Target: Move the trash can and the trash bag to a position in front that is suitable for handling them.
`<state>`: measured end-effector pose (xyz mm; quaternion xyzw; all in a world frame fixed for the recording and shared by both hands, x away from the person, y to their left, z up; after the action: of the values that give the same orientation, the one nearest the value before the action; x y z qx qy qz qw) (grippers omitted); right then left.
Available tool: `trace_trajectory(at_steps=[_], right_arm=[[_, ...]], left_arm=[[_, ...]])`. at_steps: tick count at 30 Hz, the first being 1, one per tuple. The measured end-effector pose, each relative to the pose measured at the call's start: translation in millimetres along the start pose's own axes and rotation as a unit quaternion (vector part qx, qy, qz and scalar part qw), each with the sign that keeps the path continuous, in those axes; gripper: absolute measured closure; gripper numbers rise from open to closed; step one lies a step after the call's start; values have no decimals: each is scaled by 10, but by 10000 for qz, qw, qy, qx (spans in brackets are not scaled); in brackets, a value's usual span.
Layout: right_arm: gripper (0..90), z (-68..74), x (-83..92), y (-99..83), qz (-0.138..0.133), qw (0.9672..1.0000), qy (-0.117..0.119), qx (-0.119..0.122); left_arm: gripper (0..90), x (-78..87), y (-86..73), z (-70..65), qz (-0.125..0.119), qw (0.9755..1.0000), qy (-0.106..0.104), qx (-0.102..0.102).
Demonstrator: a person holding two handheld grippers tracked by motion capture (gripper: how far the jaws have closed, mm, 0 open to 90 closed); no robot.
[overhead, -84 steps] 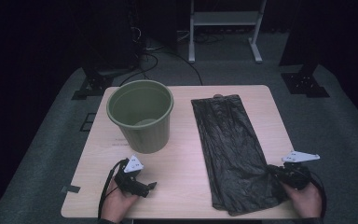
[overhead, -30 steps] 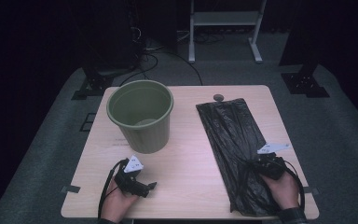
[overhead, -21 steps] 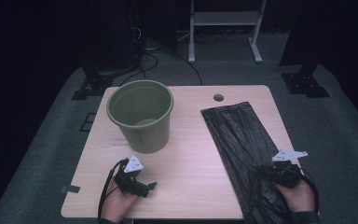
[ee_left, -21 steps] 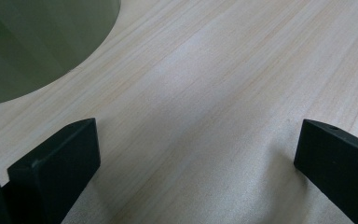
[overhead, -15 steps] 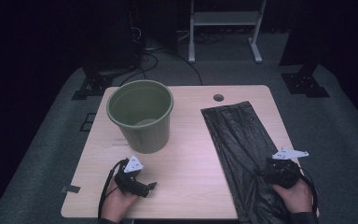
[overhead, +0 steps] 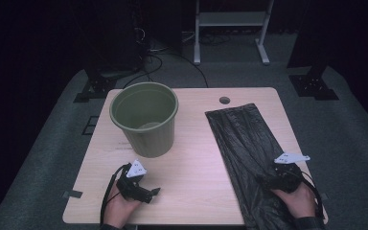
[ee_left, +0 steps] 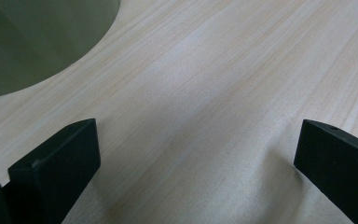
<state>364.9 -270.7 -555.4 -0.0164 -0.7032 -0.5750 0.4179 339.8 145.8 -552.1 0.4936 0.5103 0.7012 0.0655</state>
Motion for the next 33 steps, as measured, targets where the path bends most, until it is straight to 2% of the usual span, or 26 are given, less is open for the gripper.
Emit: trace_trajectory(at_steps=[15, 33], right_arm=[[112, -1, 1, 0, -20, 10000, -5, -14], [114, -1, 1, 0, -23, 10000, 0, -9]], left_arm=[[0, 223, 146, 28, -108, 9999, 36, 58], [0, 574, 574, 138, -469, 9988, 36, 158]])
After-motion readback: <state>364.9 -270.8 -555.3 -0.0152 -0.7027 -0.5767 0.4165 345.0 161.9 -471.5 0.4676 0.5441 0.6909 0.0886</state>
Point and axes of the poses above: each handheld gripper's, and its own axes: x roughly backward along the jaws, y roughly out of its top, z roughly to its left, the point moved 10 cm from there along -x, roughly forward along the jaws, and after that the axes turned 6 degrees about -z, right-handed, at the moved point
